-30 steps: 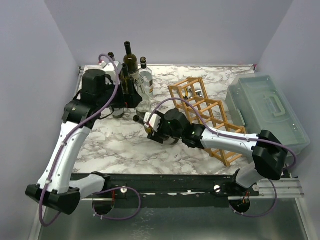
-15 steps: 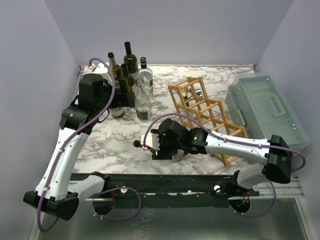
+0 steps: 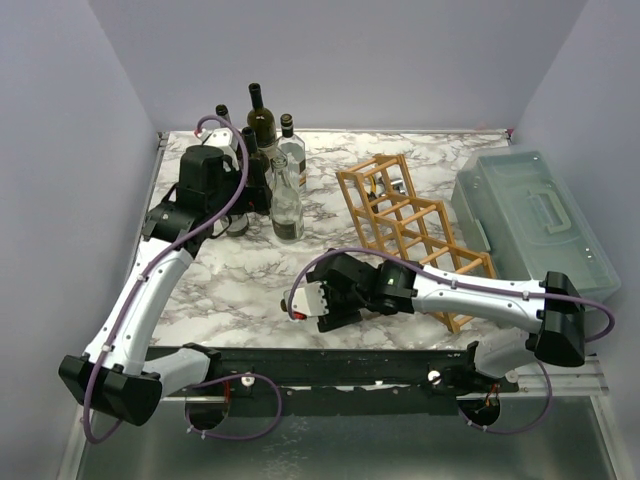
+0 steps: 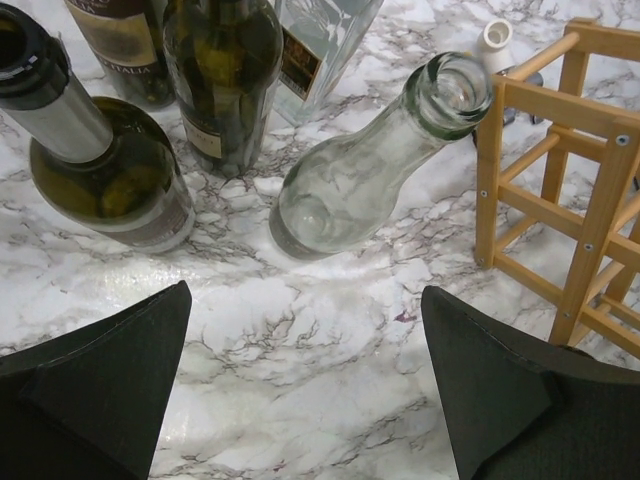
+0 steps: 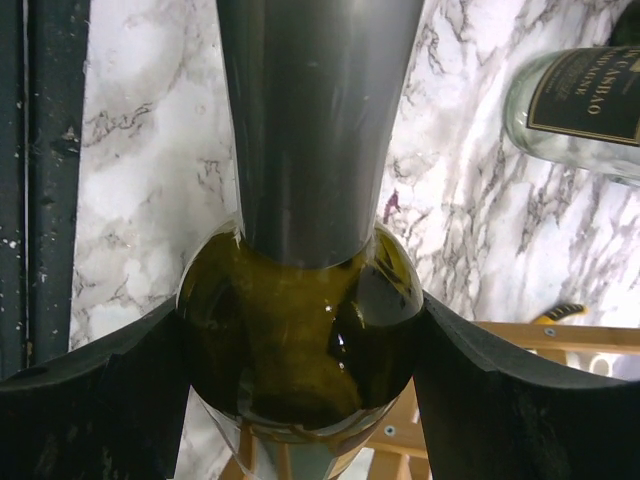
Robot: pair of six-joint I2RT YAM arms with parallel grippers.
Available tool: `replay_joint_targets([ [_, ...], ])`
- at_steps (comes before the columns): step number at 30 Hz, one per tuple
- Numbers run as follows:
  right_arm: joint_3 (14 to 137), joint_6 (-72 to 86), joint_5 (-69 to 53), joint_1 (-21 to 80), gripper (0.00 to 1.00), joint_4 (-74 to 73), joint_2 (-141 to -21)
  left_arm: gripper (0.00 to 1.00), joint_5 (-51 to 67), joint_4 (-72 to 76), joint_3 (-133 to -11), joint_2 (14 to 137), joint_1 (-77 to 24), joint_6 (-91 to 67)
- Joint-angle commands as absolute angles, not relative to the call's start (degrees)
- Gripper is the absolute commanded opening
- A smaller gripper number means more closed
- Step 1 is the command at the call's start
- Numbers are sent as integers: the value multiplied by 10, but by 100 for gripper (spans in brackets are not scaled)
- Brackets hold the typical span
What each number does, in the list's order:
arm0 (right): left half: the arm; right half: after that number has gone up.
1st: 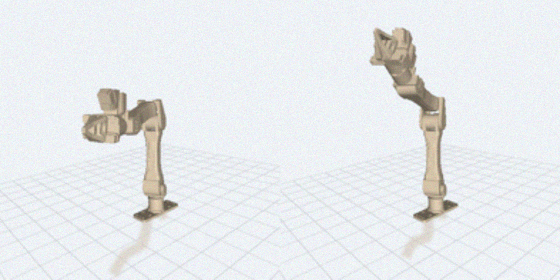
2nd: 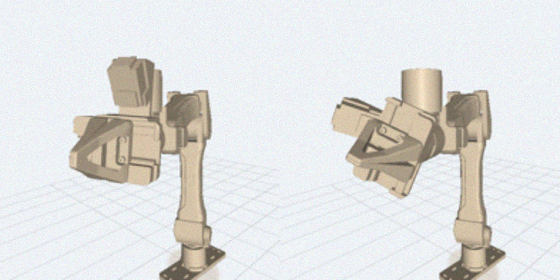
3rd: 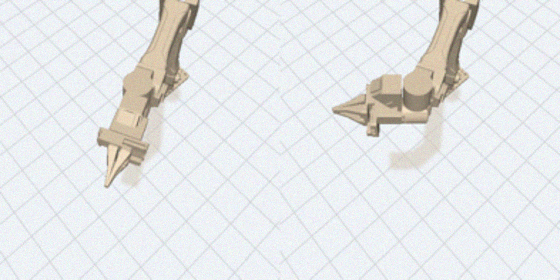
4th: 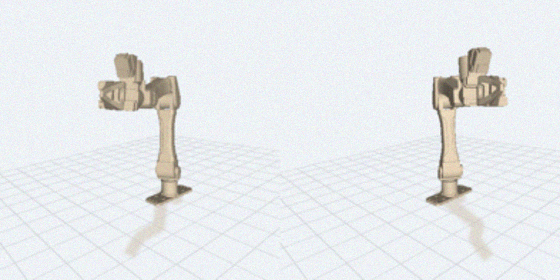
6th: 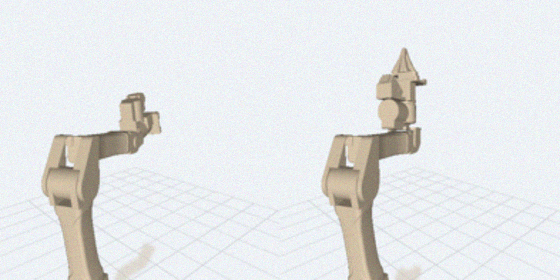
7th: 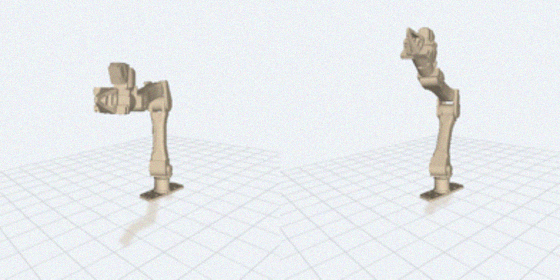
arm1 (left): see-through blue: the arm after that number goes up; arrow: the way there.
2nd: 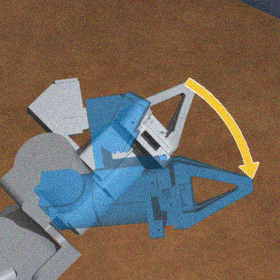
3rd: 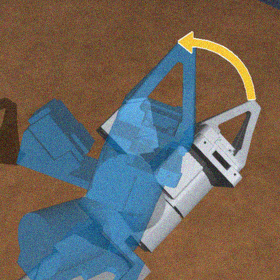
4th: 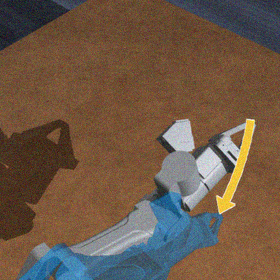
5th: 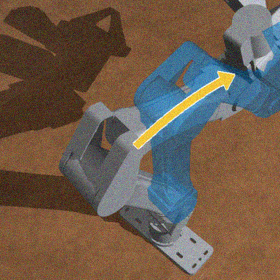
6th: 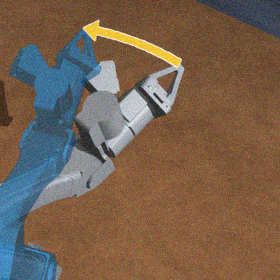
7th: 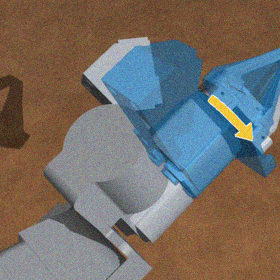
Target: Put the wine bottle on the wine rack
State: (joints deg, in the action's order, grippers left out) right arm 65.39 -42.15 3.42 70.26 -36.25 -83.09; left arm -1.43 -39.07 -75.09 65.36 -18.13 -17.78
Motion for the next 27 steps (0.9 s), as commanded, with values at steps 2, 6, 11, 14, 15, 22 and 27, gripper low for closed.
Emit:
replay_joint_targets([
  [2, 686, -452, 119, 717, 1, -403, -830, 99, 16, -369, -718, 673, -185, -173],
  [6, 678, -466, 138, 718, 1, -419, -833, 99, 29, -365, -708, 676, -185, -171],
  [11, 675, -466, 170, 717, 1, -445, -848, 99, 46, -365, -709, 676, -185, -168],
  [14, 668, -470, 178, 717, 0, -453, -845, 99, 53, -363, -708, 674, -188, -169],
  [15, 664, -472, 176, 717, 1, -454, -843, 99, 58, -361, -706, 674, -188, -169],
  [22, 618, -480, 211, 717, 1, -447, -839, 99, 199, -335, -680, 683, -189, -203],
  [27, 579, -482, 245, 718, 1, -412, -835, 88, 255, -343, -626, 669, -189, -222],
])
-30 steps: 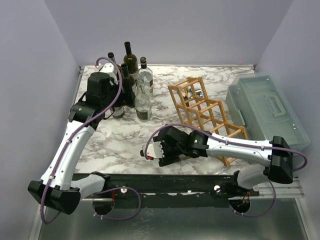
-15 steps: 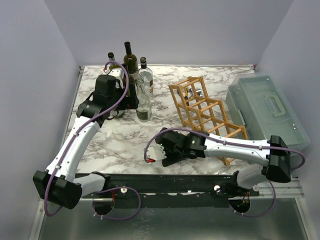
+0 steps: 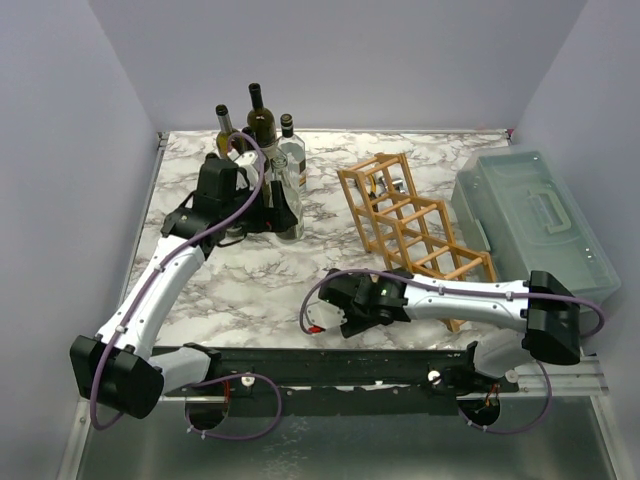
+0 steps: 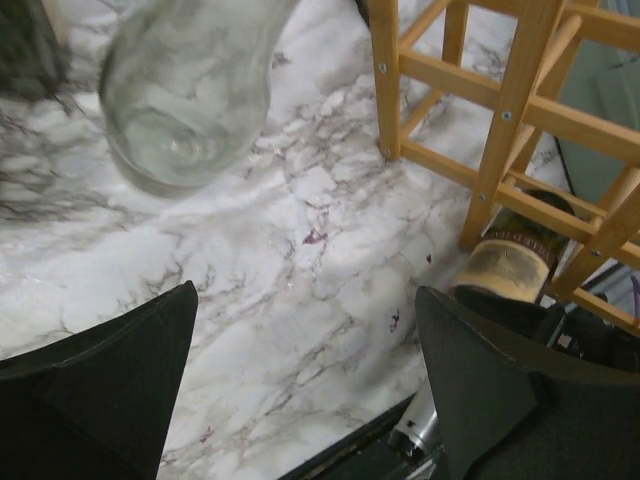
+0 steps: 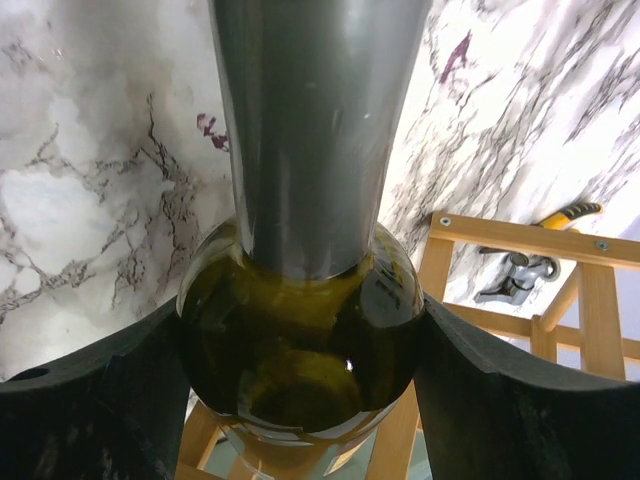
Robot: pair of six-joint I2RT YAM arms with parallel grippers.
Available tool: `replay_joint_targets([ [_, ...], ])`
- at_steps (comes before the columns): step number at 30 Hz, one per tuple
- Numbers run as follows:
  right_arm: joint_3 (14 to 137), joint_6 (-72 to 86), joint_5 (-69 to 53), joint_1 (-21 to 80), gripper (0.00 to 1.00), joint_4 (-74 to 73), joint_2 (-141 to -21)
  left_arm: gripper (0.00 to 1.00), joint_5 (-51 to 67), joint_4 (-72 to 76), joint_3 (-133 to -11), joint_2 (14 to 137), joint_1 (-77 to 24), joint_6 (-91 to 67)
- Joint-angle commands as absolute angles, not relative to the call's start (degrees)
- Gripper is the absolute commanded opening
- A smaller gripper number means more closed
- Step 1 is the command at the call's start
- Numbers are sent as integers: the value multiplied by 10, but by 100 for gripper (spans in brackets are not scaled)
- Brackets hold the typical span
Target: Put the wine bottle on the wine rack
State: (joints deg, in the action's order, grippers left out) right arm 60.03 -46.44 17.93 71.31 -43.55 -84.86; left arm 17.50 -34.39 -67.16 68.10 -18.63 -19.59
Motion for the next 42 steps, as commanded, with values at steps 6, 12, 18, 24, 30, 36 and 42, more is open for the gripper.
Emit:
replay_joint_targets([
  [6, 527, -490, 260, 717, 1, -331, -804, 79, 341, -325, -539, 657, -189, -295],
  [12, 490, -506, 269, 716, 0, -266, -784, 78, 452, -255, -454, 653, -191, -341],
  [18, 478, -521, 262, 716, 1, -237, -773, 73, 531, -160, -415, 713, -235, -383],
  [24, 468, -524, 256, 715, 1, -228, -760, 56, 548, -97, -419, 791, -290, -400],
  [30, 462, -518, 260, 714, 0, -232, -754, 45, 577, -50, -410, 820, -317, -415],
  [36, 447, -518, 261, 714, 1, -212, -742, 45, 591, -47, -412, 835, -342, -409],
  [42, 438, -518, 257, 713, 0, -206, -729, 37, 604, -47, -421, 865, -363, -401],
])
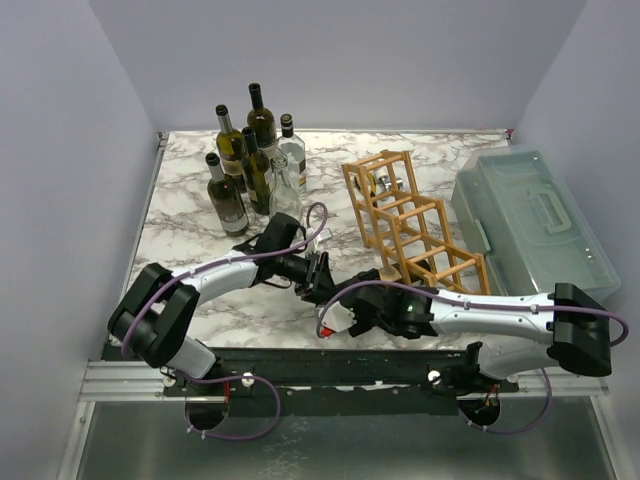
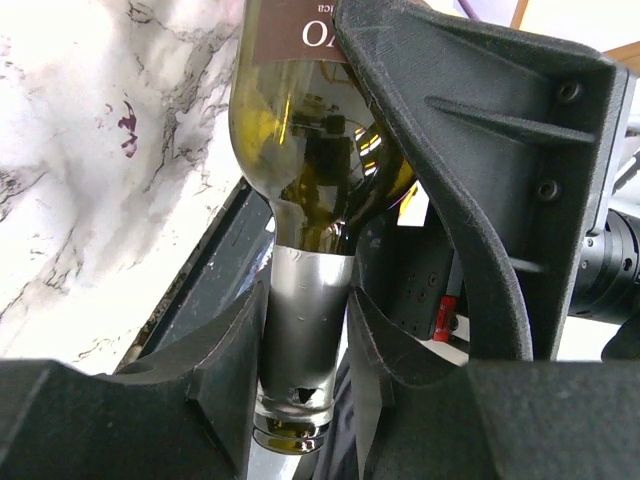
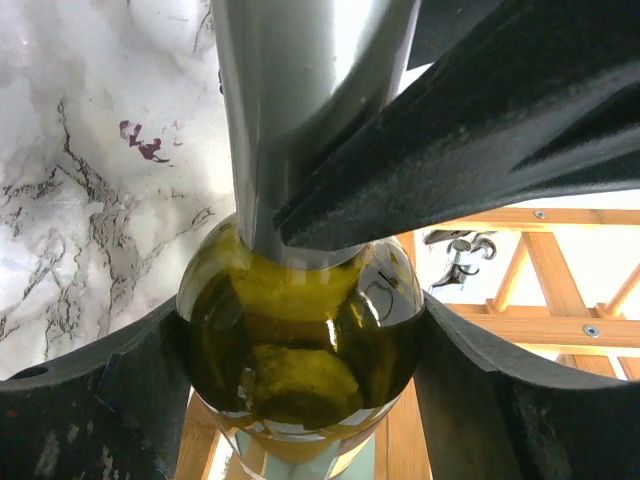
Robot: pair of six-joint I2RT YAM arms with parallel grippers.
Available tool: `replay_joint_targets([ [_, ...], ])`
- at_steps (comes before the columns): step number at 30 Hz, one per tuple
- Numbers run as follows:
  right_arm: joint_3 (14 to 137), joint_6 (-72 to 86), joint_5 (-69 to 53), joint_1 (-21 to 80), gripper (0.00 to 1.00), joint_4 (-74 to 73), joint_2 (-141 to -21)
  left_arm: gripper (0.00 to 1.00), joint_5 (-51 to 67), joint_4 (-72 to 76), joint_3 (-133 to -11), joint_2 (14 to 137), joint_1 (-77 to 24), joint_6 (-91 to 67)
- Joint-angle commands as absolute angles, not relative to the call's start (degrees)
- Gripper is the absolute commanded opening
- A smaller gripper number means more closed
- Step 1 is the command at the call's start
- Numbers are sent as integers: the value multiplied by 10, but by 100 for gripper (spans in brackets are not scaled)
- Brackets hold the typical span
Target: Put the wine bottle on the wine rack
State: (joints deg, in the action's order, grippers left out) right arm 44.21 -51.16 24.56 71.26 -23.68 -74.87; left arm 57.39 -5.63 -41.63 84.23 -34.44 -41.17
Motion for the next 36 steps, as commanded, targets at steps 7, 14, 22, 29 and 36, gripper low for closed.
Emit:
replay_joint_targets([
  [7, 450, -488, 238, 713, 29, -226, -741, 3, 579, -51, -441, 879, -375, -388],
  [14, 469, -397, 180, 713, 100, -280, -715, 0, 564, -98, -476, 904, -377, -350],
  [22, 509, -321, 138, 714, 100, -334, -671, 0, 540, -101, -481, 905, -377, -361],
  [29, 503, -153, 153, 714, 100, -215, -571, 0, 510, -101, -482, 914, -378, -358],
  [36, 556, 98, 451, 712, 100, -207, -609, 0, 455, -100, -481, 919, -390, -343],
])
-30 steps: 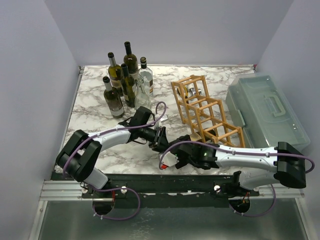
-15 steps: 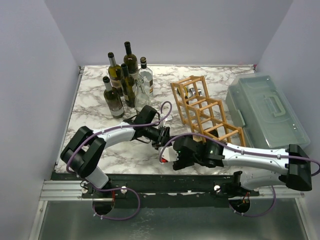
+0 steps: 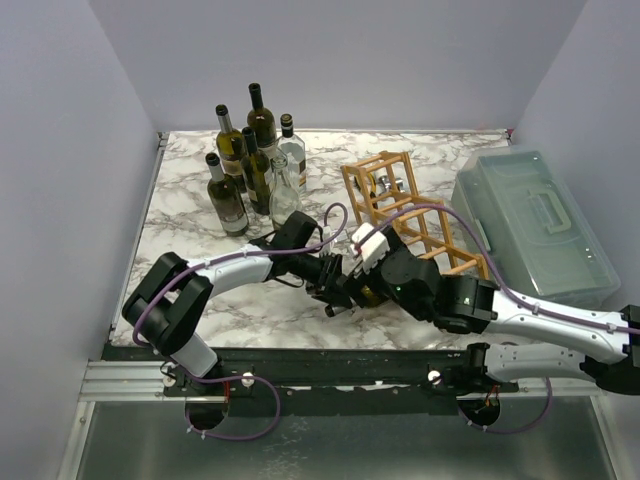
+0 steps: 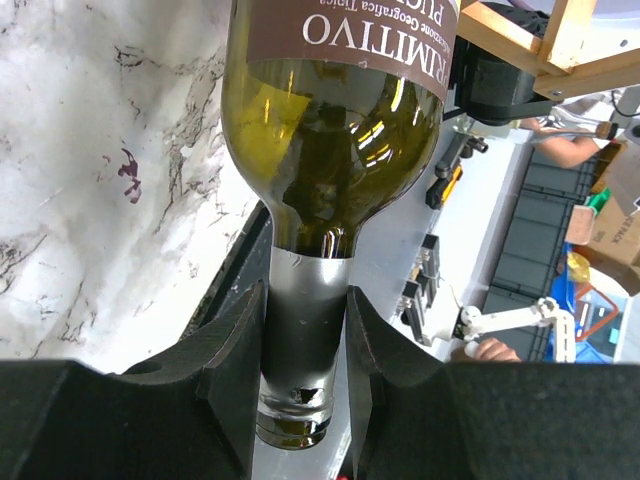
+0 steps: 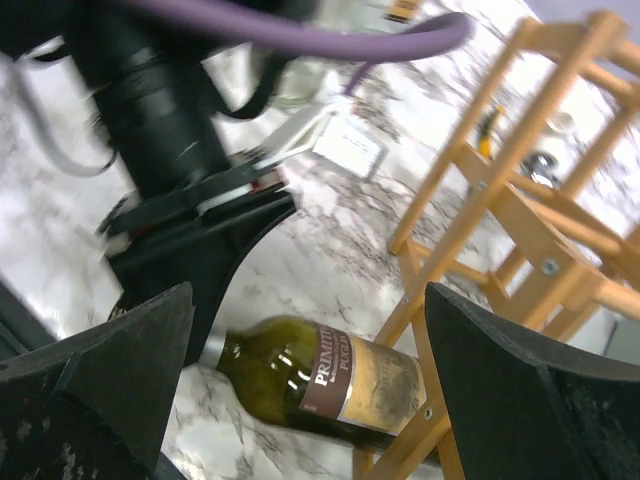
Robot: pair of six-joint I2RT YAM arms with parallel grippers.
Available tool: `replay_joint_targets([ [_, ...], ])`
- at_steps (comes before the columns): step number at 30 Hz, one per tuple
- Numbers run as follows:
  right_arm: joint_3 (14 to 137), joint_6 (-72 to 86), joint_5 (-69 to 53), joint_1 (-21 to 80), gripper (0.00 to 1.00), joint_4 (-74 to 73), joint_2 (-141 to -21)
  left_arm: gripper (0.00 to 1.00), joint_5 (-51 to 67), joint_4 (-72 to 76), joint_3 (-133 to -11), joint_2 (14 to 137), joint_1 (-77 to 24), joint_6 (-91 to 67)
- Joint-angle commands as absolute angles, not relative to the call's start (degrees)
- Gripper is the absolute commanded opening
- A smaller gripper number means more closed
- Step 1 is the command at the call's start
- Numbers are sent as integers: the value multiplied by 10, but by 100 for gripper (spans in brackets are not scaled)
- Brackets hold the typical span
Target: Put the wine bottle on the wine rack
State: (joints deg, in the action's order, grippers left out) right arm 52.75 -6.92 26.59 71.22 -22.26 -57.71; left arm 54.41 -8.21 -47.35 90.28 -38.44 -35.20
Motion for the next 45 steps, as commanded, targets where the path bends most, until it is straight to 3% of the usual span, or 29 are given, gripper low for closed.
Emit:
replay_joint_targets([
  [1, 561, 107, 466, 709, 100, -209, -615, 0, 447, -100, -481, 920, -393, -341],
  [4, 564, 127, 472, 684, 98, -200, -609, 0, 431, -100, -481, 924, -397, -336],
  [6, 566, 144, 457, 651, 88, -206, -599, 0, 424, -100, -481, 926, -398, -335],
  [8, 569, 161, 435, 612, 71, -220, -593, 0, 416, -100, -481, 925, -399, -335],
  [16, 577, 179, 384, 523, 68, -260, -629, 0, 396, -97, -485, 912, -405, -345],
  [20, 566, 167, 360, 507, 59, -235, -650, 0, 381, -84, -485, 914, -413, -352],
  [25, 548, 164, 349, 498, 43, -208, -670, 0, 356, -72, -486, 922, -429, -346],
  [34, 524, 178, 340, 496, 1, -194, -676, 0, 289, -55, -506, 937, -445, -261],
  [39, 521, 183, 335, 493, 1, -203, -666, 0, 268, -59, -532, 939, -445, -211],
  [45, 514, 202, 234, 447, 1, -207, -653, 0, 276, -61, -557, 927, -447, -167],
])
